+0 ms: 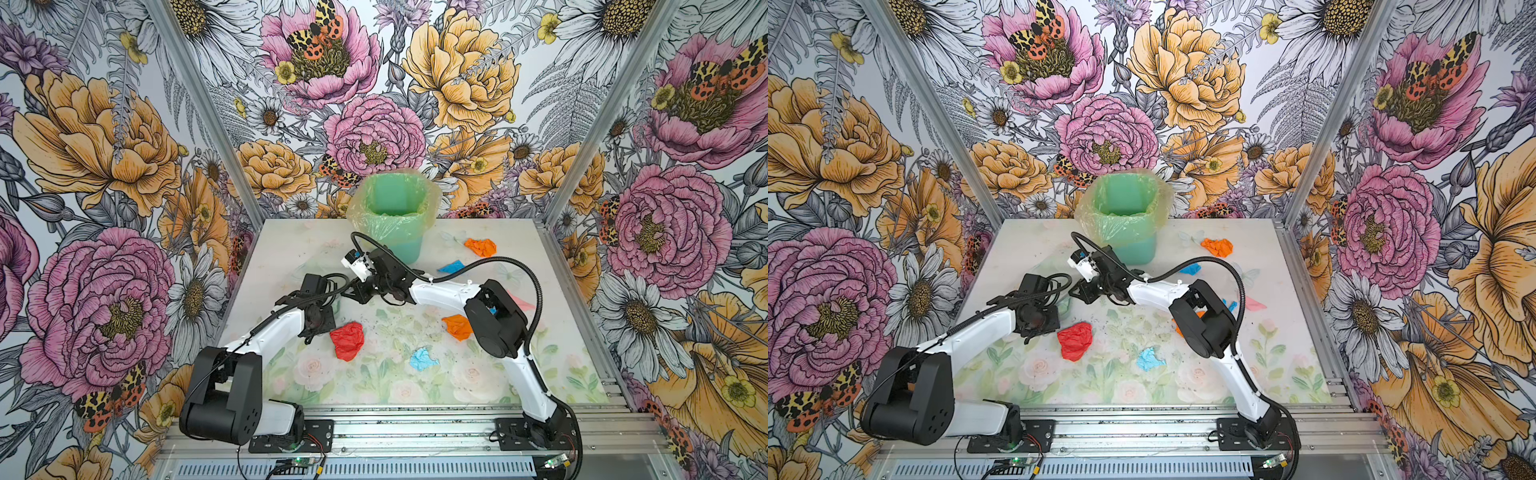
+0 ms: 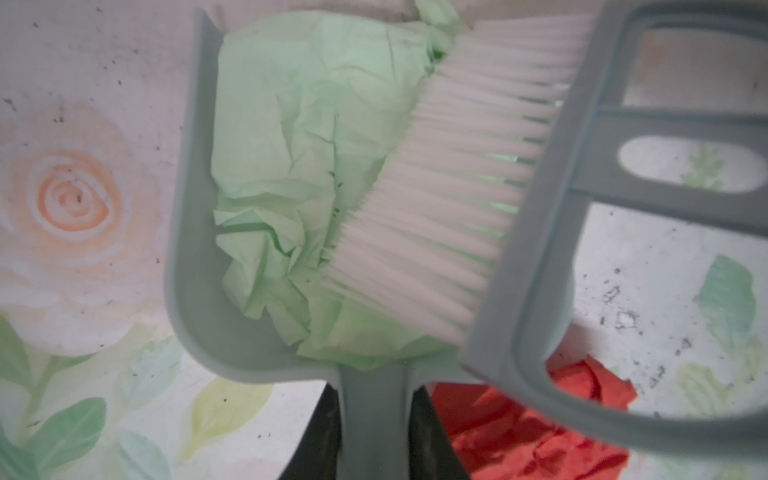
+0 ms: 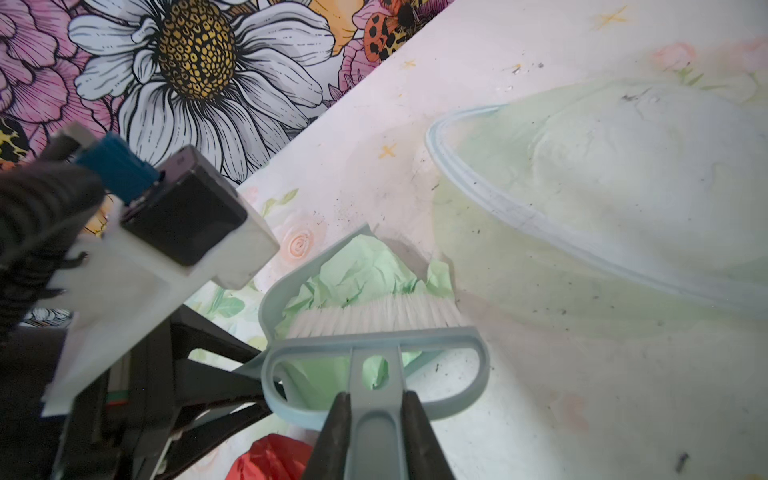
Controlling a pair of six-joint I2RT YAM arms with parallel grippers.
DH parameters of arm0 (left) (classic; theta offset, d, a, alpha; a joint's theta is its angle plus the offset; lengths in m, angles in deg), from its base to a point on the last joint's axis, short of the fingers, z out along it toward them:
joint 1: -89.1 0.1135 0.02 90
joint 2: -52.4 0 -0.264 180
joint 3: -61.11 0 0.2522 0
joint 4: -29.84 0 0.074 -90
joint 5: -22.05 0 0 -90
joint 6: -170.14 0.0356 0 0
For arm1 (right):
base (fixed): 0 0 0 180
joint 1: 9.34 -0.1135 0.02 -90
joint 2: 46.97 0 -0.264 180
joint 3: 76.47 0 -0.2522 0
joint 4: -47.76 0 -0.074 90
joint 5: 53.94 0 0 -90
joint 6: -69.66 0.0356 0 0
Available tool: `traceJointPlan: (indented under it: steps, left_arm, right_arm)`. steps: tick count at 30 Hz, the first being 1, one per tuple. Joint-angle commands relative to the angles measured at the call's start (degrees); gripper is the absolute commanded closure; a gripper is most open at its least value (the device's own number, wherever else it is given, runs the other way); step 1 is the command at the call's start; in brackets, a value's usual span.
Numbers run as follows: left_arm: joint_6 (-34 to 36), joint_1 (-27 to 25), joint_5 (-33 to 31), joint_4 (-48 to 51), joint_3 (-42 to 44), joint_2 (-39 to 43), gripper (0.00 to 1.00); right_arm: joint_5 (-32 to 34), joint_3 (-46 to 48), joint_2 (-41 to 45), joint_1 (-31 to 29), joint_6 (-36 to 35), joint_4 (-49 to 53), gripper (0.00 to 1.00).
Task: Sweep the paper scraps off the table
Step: 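Lift the dustpan with the left gripper while the right gripper draws the brush back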
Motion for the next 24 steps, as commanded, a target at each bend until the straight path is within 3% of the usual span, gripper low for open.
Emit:
traceJointPlan:
  steps: [1, 15, 24]
  left_arm:
    - [0.92, -0.48, -1.52, -1.24, -0.09, 2.24, 1.0]
    - [1.0, -1.28, -3.19, -1.85, 0.43, 6.53, 1.0]
    - [-0.56, -1.27, -1.97, -1.06, -1.32, 11.84, 1.0]
  right_arm:
    - [-0.46, 0.22, 4.96, 1.36, 1.87, -0.15, 1.0]
    - [0.97, 0.2, 8.93, 3.96, 2.91, 1.57, 1.0]
    - [0.6, 1.4, 15.75, 5.01, 0.69, 8.21, 1.0]
